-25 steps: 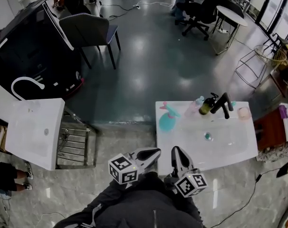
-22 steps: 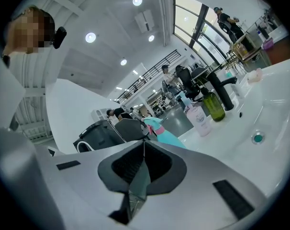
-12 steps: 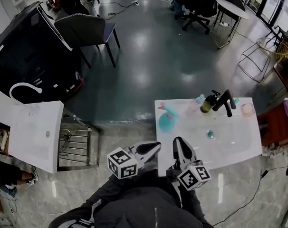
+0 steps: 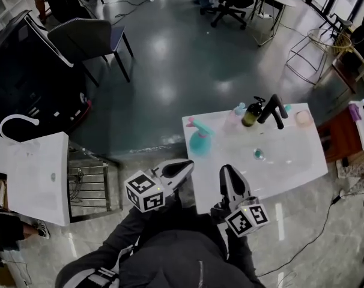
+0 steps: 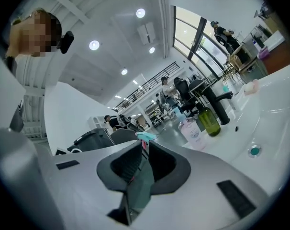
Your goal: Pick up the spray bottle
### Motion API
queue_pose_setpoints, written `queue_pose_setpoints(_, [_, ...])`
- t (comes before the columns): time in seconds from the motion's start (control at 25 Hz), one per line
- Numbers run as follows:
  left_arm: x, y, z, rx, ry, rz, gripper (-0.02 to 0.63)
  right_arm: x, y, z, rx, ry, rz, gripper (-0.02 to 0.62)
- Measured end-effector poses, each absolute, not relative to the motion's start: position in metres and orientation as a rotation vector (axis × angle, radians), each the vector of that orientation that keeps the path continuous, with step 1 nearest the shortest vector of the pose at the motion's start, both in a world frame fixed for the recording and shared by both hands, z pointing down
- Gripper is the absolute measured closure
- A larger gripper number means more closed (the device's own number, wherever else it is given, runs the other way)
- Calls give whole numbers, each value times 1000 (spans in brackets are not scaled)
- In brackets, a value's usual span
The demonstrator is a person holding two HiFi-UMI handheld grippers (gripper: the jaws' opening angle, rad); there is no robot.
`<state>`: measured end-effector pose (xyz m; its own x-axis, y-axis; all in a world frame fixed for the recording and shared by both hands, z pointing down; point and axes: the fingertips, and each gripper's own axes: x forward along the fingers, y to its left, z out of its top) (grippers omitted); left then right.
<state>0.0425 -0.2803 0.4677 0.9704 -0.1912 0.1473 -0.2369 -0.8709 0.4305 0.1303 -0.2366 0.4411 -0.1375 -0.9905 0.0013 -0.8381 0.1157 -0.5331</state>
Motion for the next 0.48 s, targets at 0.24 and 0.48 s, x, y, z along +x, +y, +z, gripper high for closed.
queue_pose_setpoints(0.24, [41, -322, 455, 2735, -305, 120, 391, 126, -243, 449, -1828, 1999, -612, 583])
queue_pose_setpoints(0.48, [52, -366, 449, 2908, -276, 215, 274, 121, -259, 453, -1844, 1991, -626, 583])
